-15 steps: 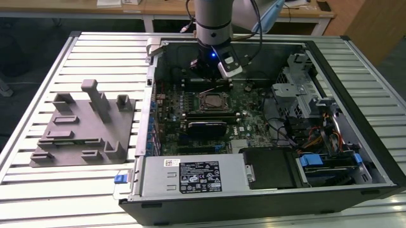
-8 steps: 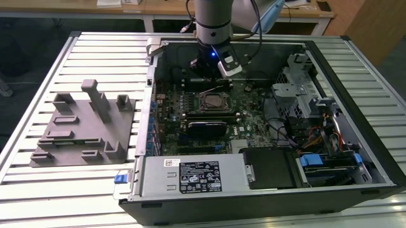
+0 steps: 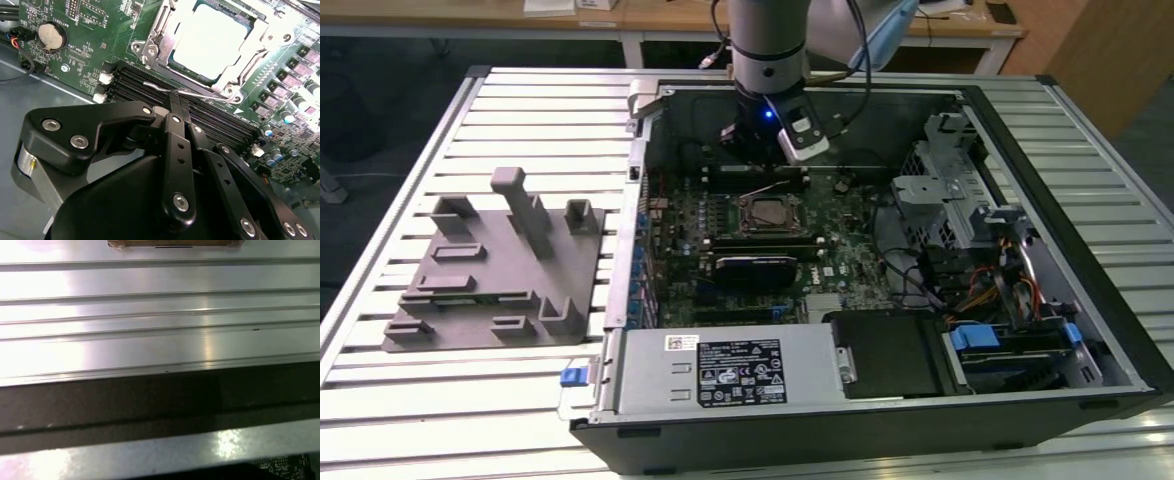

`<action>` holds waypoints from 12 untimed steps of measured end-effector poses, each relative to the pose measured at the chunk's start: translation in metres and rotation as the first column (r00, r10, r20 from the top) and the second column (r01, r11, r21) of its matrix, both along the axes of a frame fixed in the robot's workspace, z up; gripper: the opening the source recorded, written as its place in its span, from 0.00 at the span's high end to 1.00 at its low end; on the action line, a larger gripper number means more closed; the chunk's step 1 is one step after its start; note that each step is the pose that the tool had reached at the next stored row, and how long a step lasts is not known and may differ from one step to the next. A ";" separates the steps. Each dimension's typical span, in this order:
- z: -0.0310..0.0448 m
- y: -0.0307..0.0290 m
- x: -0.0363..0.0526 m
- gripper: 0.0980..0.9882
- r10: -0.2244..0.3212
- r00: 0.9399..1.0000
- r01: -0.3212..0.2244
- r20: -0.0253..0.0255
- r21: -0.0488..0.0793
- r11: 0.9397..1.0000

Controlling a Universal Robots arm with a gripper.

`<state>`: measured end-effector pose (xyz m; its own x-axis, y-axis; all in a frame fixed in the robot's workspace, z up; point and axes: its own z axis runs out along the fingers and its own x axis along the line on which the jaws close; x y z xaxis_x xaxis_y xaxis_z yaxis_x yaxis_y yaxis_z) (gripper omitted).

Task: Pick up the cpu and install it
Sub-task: 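Install the first cpu locking lever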

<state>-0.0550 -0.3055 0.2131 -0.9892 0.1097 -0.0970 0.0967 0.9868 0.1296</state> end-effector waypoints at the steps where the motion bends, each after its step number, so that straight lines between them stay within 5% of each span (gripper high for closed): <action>1: -0.0001 0.0000 0.0000 0.99 0.000 1.000 0.000 0.002 0.000 1.000; 9: -0.0004 -0.0009 0.0000 0.99 0.000 1.000 0.000 0.011 0.000 1.000; 12: -0.0008 -0.0013 0.0000 0.99 0.000 1.000 0.000 0.019 0.000 1.000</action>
<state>-0.0550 -0.3068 0.2122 -0.9872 0.1098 -0.1161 0.0943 0.9869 0.1313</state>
